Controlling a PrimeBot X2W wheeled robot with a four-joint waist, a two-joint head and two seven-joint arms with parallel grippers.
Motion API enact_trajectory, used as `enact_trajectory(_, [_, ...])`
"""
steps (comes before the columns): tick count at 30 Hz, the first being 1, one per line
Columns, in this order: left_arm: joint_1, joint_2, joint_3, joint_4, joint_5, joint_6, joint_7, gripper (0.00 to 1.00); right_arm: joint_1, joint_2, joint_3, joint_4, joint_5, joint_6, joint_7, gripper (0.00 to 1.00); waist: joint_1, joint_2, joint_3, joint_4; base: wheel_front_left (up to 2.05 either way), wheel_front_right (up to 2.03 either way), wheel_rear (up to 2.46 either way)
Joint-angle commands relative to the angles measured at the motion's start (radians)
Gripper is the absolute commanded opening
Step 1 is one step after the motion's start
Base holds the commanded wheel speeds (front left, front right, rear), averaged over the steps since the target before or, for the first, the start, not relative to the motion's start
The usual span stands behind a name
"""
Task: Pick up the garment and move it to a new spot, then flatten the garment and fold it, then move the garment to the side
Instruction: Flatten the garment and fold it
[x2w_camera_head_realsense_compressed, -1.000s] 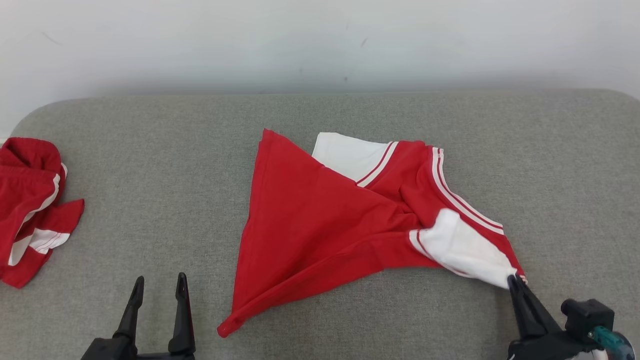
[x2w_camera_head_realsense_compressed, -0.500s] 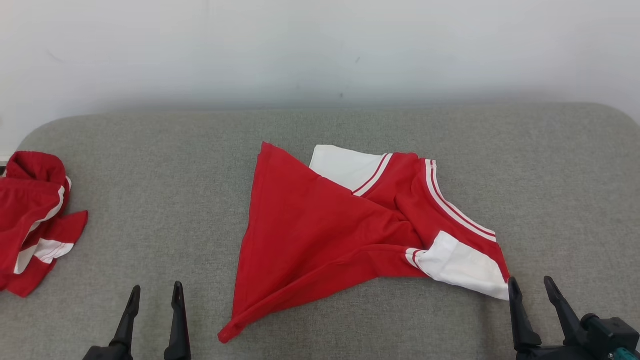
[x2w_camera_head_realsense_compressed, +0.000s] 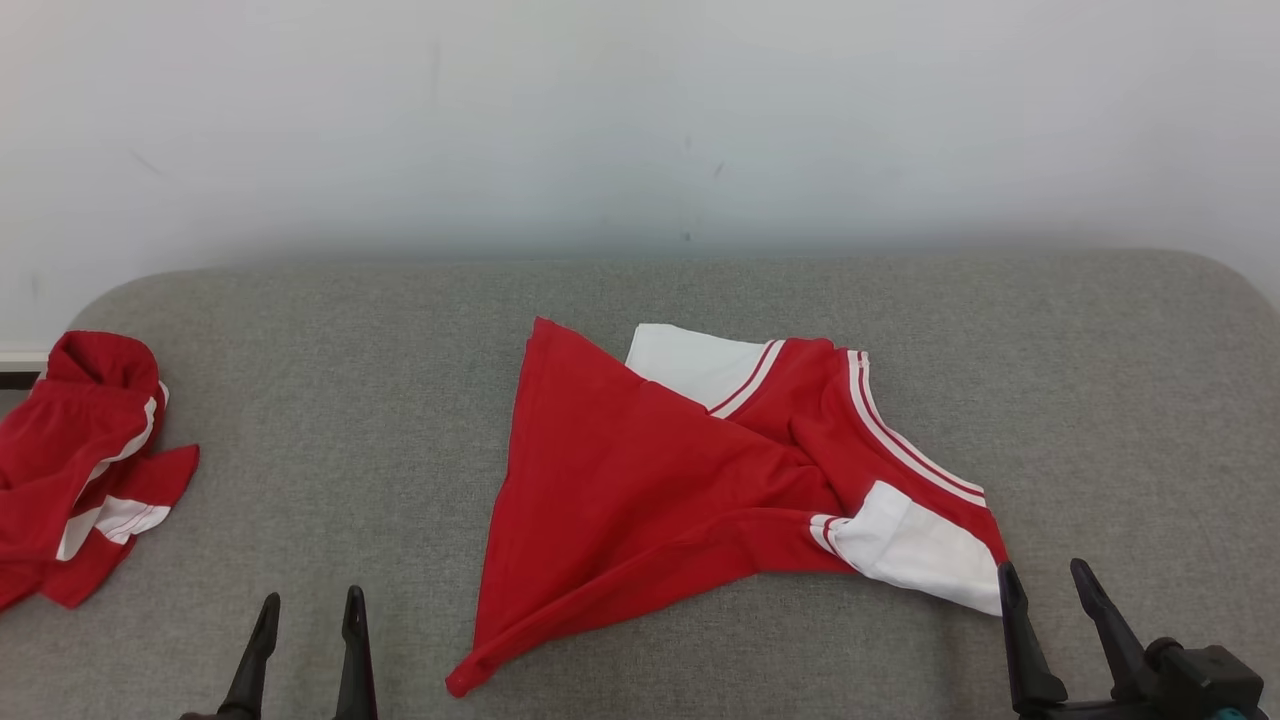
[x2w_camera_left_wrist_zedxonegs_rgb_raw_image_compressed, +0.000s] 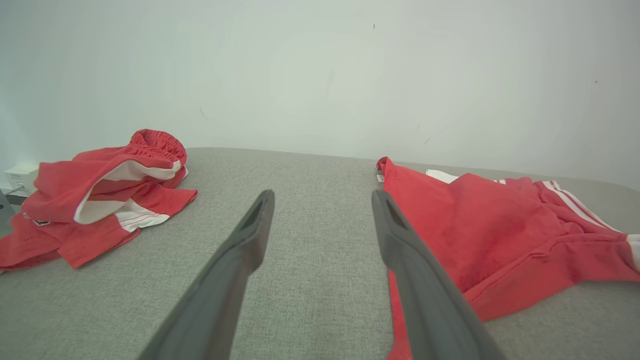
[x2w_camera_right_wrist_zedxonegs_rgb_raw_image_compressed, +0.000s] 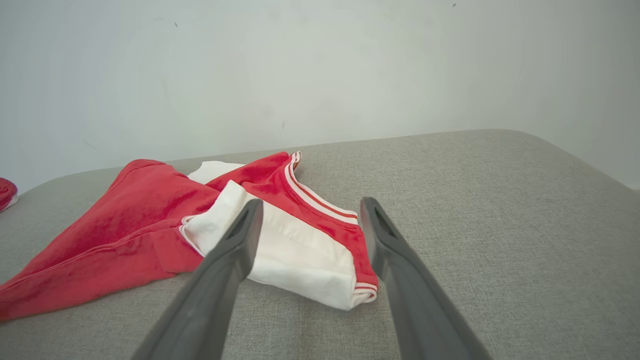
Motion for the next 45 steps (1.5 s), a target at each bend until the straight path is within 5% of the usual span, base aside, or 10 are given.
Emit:
enact_trajectory(1, [0.017,0.000,0.002,-0.003,0.005,-0.002,-0.003,1.00,0.005,-0.002,-0.002,0.000,-0.001,-0.002,0.000,1.00,0.0000,0.0000,-0.002,0.002,0.00,0.00,0.00])
enact_trajectory(11, [0.023,0.000,0.004,-0.005,0.007,-0.008,-0.003,1.00,-0.034,-0.040,0.005,0.054,-0.002,-0.002,0.000,1.00,0.0000,0.0000,-0.004,0.005,0.00,0.00,0.00])
enact_trajectory(31, [-0.032,0.000,-0.040,0.011,-0.006,-0.012,-0.003,1.00,-0.365,-0.138,0.328,0.320,0.142,-0.002,0.115,1.00,0.0000,0.0000,0.054,0.082,0.00,0.00,0.00])
enact_trajectory(32, [-0.032,0.000,-0.041,0.011,-0.006,-0.011,-0.003,1.00,-0.375,-0.139,0.343,0.332,0.157,-0.002,0.130,0.40,0.0000,0.0000,0.055,0.084,0.00,0.00,0.00])
enact_trajectory(33, [-0.030,0.000,-0.042,0.012,-0.007,-0.010,-0.003,1.00,-0.383,-0.143,0.356,0.344,0.174,-0.002,0.145,0.00,0.0000,0.0000,0.056,0.087,0.00,0.00,0.00])
enact_trajectory(45, [0.002,0.000,-0.033,0.005,-0.017,0.004,-0.003,1.00,-0.316,-0.180,0.430,0.265,0.225,-0.002,0.080,0.00,0.0000,0.0000,0.034,0.050,0.00,0.00,0.00])
